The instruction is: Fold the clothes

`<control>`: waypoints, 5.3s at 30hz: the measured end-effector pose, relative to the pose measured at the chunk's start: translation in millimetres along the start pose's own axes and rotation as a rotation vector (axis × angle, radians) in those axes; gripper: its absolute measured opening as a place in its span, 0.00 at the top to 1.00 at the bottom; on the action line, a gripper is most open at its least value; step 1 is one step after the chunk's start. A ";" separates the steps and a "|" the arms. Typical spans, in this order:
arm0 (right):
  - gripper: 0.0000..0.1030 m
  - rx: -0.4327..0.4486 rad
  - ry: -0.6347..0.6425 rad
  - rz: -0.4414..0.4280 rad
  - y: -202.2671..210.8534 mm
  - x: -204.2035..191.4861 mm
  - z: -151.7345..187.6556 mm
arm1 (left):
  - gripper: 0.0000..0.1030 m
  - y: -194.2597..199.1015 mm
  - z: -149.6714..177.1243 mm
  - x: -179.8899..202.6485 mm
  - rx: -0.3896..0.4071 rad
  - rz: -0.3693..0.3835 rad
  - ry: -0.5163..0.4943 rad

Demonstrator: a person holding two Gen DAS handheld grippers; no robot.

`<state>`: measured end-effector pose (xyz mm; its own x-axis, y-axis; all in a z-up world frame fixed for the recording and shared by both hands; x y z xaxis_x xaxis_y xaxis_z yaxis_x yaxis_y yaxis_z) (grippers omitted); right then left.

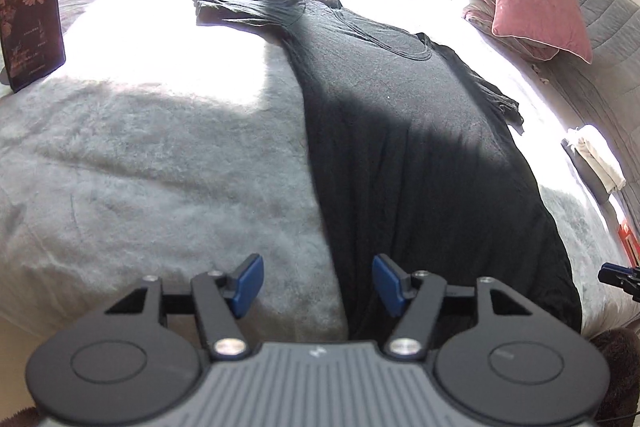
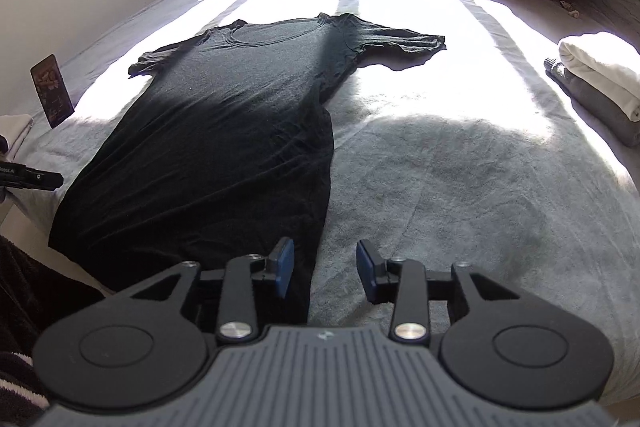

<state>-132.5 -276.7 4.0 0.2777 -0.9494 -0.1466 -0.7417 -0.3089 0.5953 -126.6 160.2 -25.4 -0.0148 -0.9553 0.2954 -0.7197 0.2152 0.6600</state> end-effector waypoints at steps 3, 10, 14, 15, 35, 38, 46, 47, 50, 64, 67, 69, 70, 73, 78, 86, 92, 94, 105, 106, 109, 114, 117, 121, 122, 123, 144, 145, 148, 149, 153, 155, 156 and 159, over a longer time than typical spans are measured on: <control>0.62 -0.009 -0.017 -0.025 -23.0 5.5 -19.4 | 0.39 -24.6 -20.9 2.1 0.004 -0.015 -0.016; 0.62 -0.004 -0.219 -0.093 -88.8 43.2 -66.5 | 0.40 -83.0 -52.1 -0.1 0.035 -0.034 0.029; 0.62 0.018 -0.370 -0.125 -125.6 63.4 -81.1 | 0.41 -91.8 -55.1 0.1 0.107 -0.032 0.037; 0.62 0.026 -0.409 -0.135 -136.4 67.5 -83.4 | 0.42 -93.2 -55.3 0.1 0.122 -0.032 0.041; 0.92 0.099 -0.446 -0.033 -180.3 72.7 -84.7 | 0.98 -91.3 -48.0 3.2 0.251 -0.179 -0.083; 0.85 0.075 -0.443 -0.058 -173.7 71.0 -84.7 | 0.90 -87.0 -48.8 -8.6 0.218 -0.105 0.027; 0.64 0.012 -0.397 -0.095 -142.0 65.1 -65.6 | 0.72 -75.6 -39.1 -35.0 0.121 0.067 0.225; 0.64 -0.001 -0.388 -0.105 -138.5 63.1 -60.8 | 0.71 -74.2 -36.5 -36.8 0.112 0.083 0.242; 0.64 -0.018 -0.362 -0.120 -128.0 57.3 -50.2 | 0.70 -70.7 -29.4 -39.9 0.091 0.118 0.273; 0.95 -0.050 -0.325 -0.108 -102.7 52.6 -23.9 | 0.96 -57.0 -21.7 -24.7 0.079 -0.006 0.132; 0.86 -0.072 -0.374 -0.127 -94.3 54.9 -22.3 | 0.76 -55.1 -24.7 -32.0 0.019 0.063 0.221; 0.82 -0.109 -0.393 -0.139 -90.0 54.4 -21.1 | 0.70 -54.0 -23.3 -30.2 -0.029 0.074 0.233; 0.74 -0.127 -0.396 -0.142 -88.2 53.0 -20.1 | 0.70 -53.4 -22.7 -29.3 -0.053 0.080 0.239; 0.59 -0.172 -0.384 -0.152 -77.6 43.3 -15.1 | 0.70 -51.2 -18.9 -26.5 -0.108 0.092 0.250; 0.59 -0.209 -0.328 -0.150 -56.7 26.6 3.4 | 0.73 -43.4 -5.8 -21.7 -0.115 0.096 0.247; 0.95 -0.164 -0.282 -0.109 -26.7 21.0 24.1 | 0.99 -15.4 3.2 -26.1 -0.030 0.076 0.278; 0.88 -0.148 -0.336 -0.058 -23.9 35.7 27.5 | 0.97 -21.4 8.0 -31.0 -0.074 0.067 0.272; 0.80 -0.132 -0.353 -0.054 -17.8 32.6 26.3 | 0.95 -18.0 9.6 -32.2 -0.079 0.093 0.300; 0.64 -0.014 -0.063 -0.108 26.4 -38.2 33.2 | 0.95 -16.2 24.1 -18.9 -0.073 0.109 0.279; 0.64 -0.012 -0.008 -0.134 25.2 -50.1 35.0 | 0.95 -16.4 24.7 -17.4 -0.071 0.110 0.272; 0.64 -0.028 0.108 -0.169 14.4 -74.1 41.7 | 0.96 -17.0 25.1 -13.7 -0.066 0.109 0.256; 0.68 -0.058 0.290 -0.123 -8.4 -96.2 54.7 | 0.97 -17.0 25.2 -12.3 -0.065 0.109 0.247; 0.99 -0.084 0.340 -0.108 -11.5 -94.7 59.8 | 0.97 -16.4 25.0 -13.1 -0.067 0.112 0.247; 0.99 -0.071 0.298 -0.116 6.4 -77.4 52.9 | 0.98 -15.5 24.7 -14.2 -0.068 0.117 0.243; 0.99 -0.062 0.293 -0.102 13.1 -72.3 51.2 | 0.98 -15.8 24.7 -14.6 -0.069 0.119 0.243; 0.99 -0.054 0.288 -0.089 19.2 -67.2 49.6 | 0.98 -16.3 24.5 -15.2 -0.071 0.120 0.245; 0.70 -0.084 -0.143 -0.055 18.6 4.5 44.2 | 0.60 -4.0 50.8 -5.8 -0.174 0.228 0.137; 0.70 -0.094 -0.153 -0.059 16.7 5.3 46.2 | 0.59 -4.8 52.7 -4.3 -0.180 0.229 0.121; 0.70 -0.110 -0.172 -0.074 14.3 3.6 51.0 | 0.58 -6.6 57.3 0.7 -0.190 0.226 0.084; 0.70 -0.109 -0.173 -0.077 14.3 2.3 52.1 | 0.56 -7.2 58.3 2.2 -0.192 0.227 0.077; 0.68 -0.108 -0.154 -0.078 10.4 -5.3 55.4 | 0.61 -9.0 64.7 9.0 -0.197 0.216 0.033; 0.68 -0.109 -0.132 -0.066 6.2 -9.5 56.8 | 0.91 -11.3 69.1 13.3 -0.215 0.178 -0.010; 0.68 -0.107 -0.116 -0.056 3.7 -11.4 57.4 | 0.98 -11.9 70.9 13.7 -0.228 0.170 -0.020; 0.94 -0.094 -0.069 -0.033 6.4 -14.0 55.8 | 0.97 3.4 69.3 9.9 -0.212 0.176 -0.043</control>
<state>-175.2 -268.5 -34.2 0.2558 -0.9414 -0.2197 -0.6717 -0.3365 0.6600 -177.3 137.5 -68.1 -0.1593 -0.9063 0.3915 -0.5424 0.4117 0.7323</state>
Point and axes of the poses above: each gripper's, at about its wrist camera, not at the fingertips, and y roughly against the way its jaws point, x to its right, z to its underside, the point moved 1 cm from there along -y, roughly the way its jaws point, and after that the axes turned 11 degrees about x, right-handed, at the moved point
